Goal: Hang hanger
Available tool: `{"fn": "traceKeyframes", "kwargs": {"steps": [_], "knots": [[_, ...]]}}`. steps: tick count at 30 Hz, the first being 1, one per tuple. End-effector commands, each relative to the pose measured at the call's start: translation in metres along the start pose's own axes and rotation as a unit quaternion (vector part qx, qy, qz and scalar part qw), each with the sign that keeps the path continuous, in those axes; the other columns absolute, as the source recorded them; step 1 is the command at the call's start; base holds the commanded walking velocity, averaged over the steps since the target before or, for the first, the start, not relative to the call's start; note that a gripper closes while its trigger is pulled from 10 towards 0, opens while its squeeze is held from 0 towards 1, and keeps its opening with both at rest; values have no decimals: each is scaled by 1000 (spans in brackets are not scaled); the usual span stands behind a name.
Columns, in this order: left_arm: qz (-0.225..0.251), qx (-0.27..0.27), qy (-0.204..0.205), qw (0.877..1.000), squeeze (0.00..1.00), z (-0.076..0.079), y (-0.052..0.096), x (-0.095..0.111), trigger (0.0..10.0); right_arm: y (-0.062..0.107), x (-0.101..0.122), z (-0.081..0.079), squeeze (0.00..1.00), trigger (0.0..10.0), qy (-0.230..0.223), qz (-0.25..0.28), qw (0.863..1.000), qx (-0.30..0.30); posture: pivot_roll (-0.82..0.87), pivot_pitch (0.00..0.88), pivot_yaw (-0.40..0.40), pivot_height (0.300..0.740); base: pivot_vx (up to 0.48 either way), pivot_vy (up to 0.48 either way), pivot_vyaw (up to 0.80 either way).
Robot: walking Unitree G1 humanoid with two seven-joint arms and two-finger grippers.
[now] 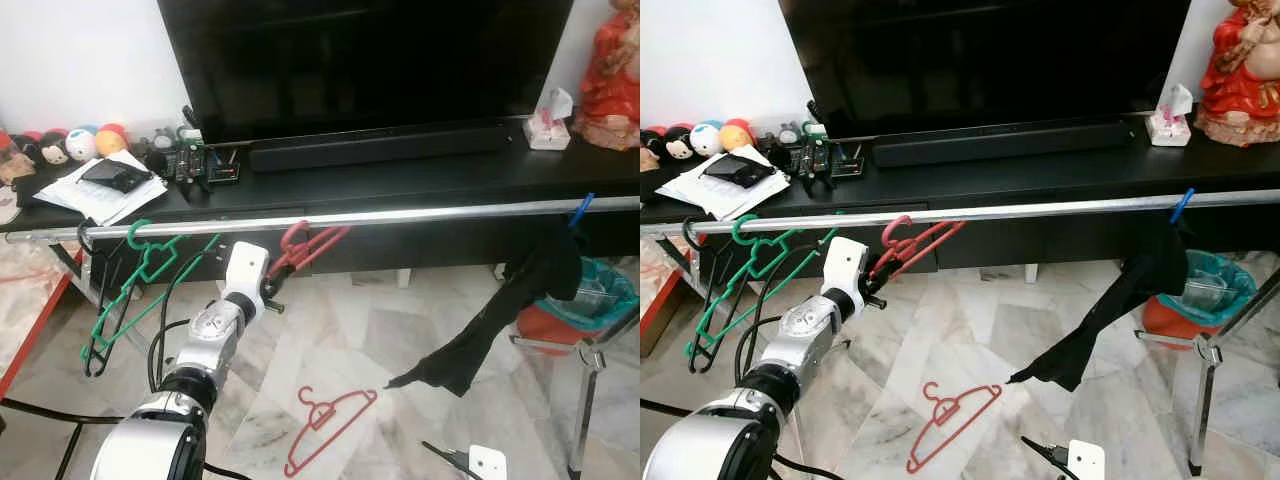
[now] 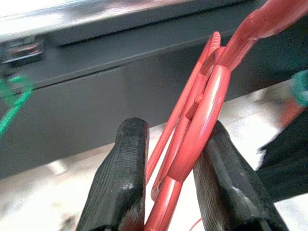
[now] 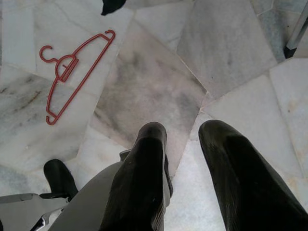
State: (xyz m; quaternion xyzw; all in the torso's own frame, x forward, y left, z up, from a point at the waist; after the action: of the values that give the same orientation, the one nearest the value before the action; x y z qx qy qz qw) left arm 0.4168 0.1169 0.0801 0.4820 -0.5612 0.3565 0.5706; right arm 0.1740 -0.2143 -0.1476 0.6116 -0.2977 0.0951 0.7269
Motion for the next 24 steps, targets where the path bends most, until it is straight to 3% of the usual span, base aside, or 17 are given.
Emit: {"fn": "traceKeyframes", "kwargs": {"steps": [1,13,24], "knots": [[-2,28,0,1000,0,-11,-3,6,10000,0,-2,-2,0,10000,1,-2,1000,2,-247,0,98,740,0,0,0],[2,39,12,999,0,-9,-7,12,10000,1,-2,-2,0,10000,1,-1,1000,1,-249,0,99,740,0,0,0],[-61,61,-3,996,0,-6,-9,-6,10000,1,-2,-3,0,10000,-2,0,1000,1,-260,0,119,740,0,0,0]]}}
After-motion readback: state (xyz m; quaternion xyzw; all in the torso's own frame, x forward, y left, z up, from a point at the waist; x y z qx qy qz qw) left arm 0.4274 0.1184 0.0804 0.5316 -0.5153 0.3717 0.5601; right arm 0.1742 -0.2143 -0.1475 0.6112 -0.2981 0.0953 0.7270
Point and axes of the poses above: a point about 5 cm out from each wrist's last joint towards the gripper, its own y axis pointing back from the gripper into the wrist, its own x axis along the axis of the wrist's last joint, z = x × y, the point moved 6 cm from there along -y, pointing out of the wrist towards the gripper, and after that the axes turned 2 degrees about -y, right-handed, at the moved point
